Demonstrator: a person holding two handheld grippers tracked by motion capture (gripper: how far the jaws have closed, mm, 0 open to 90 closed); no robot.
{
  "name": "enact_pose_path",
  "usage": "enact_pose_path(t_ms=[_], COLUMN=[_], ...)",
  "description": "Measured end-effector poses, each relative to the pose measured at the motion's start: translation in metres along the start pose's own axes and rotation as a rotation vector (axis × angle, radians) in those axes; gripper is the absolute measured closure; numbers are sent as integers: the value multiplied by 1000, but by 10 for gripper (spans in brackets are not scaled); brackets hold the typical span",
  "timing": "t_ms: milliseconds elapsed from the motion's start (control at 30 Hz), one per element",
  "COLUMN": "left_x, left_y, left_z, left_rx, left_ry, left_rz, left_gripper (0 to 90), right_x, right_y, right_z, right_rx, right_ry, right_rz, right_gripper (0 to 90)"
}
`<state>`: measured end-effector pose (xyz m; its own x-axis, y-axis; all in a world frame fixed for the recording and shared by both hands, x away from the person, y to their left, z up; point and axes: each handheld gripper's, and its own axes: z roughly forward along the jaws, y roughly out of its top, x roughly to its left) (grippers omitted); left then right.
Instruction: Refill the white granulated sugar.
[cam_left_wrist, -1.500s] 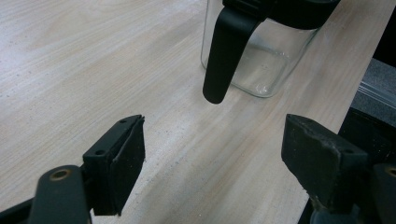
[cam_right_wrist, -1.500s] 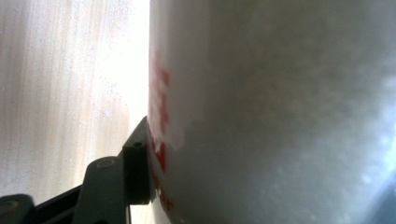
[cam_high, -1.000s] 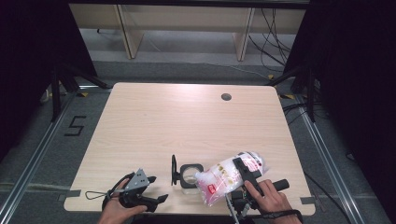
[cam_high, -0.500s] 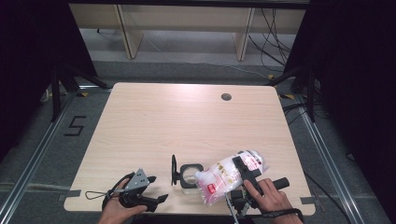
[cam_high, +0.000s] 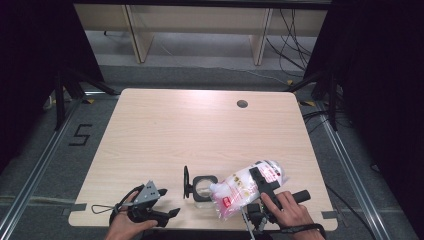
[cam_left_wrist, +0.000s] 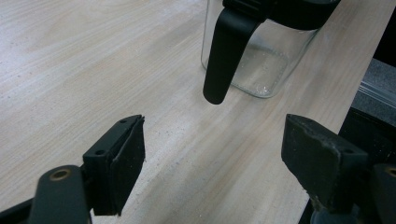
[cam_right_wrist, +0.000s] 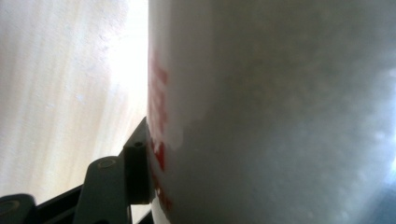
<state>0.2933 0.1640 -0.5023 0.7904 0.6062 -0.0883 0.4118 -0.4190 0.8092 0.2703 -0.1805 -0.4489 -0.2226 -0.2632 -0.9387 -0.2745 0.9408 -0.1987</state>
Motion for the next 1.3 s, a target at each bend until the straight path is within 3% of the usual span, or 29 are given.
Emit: enact_pose_path(t_ms=[33, 67, 100, 133, 167, 233, 367, 433, 500, 533, 567, 633, 700, 733, 767, 800, 867, 933, 967, 1067, 1100, 1167, 1200, 1233, 1267, 1300], left_x=[-1, -1, -1, 0, 0, 0, -2, 1, -1, -1, -1, -1, -1, -1, -1, -1, -1, 0, 0, 0, 0, 0, 0, 1, 1, 2], left_y=[0, 0, 0, 0, 0, 0, 0, 0, 0, 0, 0, 0, 0, 0, 0, 0, 0, 0, 0, 0, 0, 0, 1, 1, 1, 1], left_z=[0, 0, 0, 0, 0, 0, 1, -1, 0, 0, 0, 0, 0, 0, 0, 0, -1, -1, -2, -1, -2, -2, -1, -2, -2, -3], left_rx=[-1, 0, 4, 8, 1, 0, -6, 11, -7, -7, -7, -7, -8, -7, -6, -4, 0, 2, 3, 1, 6, 1, -5, -9, -3, 12], left_ry=[2, 4, 1, -2, 0, 0, 0, -2, 0, 1, 0, 1, 1, 1, 1, 4, 1, 6, 6, 5, 7, 8, 5, 11, 17, 18], left_rz=[-15, -26, -25, -10, 2, -11, -32, 16, -30, -31, -31, -30, -30, -29, -30, -27, -28, -14, -9, -24, -20, -9, -7, -5, -5, 12], left_gripper=[212, 212, 212, 212, 212, 212, 212, 212, 212, 212, 212, 212, 212, 212, 212, 212, 212, 212, 212, 212, 212, 212, 212, 213, 214, 214], right_x=[2, -1, 0, -3, -3, -1, -1, -3, -2, 0, -3, -2, -4, -3, -1, -4, -1, -1, 0, -5, -1, -4, -3, -6, -3, -2], right_y=[0, 0, 0, 1, 1, 2, 4, 3, 2, 1, 1, 0, -2, -2, -3, -3, -4, -4, -5, -5, -6, -5, -5, -4, -5, -4], right_z=[-1, -1, -2, -1, -2, -2, -1, -1, 0, -1, 0, -1, 2, 0, -1, 1, 1, -1, 0, -1, -1, -1, -2, -2, -2, -1], right_rx=[0, -16, 2, -18, -2, -1, 1, -6, -11, -7, -14, 6, -36, -8, 1, -17, -28, 0, -4, -7, 0, -12, -9, -15, -11, -19], right_ry=[11, 1, 2, -8, 11, 14, -8, 7, -4, -1, 12, 30, 3, 36, 33, 29, 16, 46, 39, 35, 32, 16, 9, 20, 20, 4], right_rz=[36, 10, 19, -19, -11, 11, -31, -12, 1, 20, 4, 48, 13, 30, 48, 19, 46, 80, 86, 30, 89, 40, 60, 11, 46, 51], right_gripper=[404, 404, 404, 404, 405, 404, 405, 406, 406, 406, 406, 406, 406, 406, 406, 406, 406, 406, 406, 406, 406, 406, 406, 407, 406, 406])
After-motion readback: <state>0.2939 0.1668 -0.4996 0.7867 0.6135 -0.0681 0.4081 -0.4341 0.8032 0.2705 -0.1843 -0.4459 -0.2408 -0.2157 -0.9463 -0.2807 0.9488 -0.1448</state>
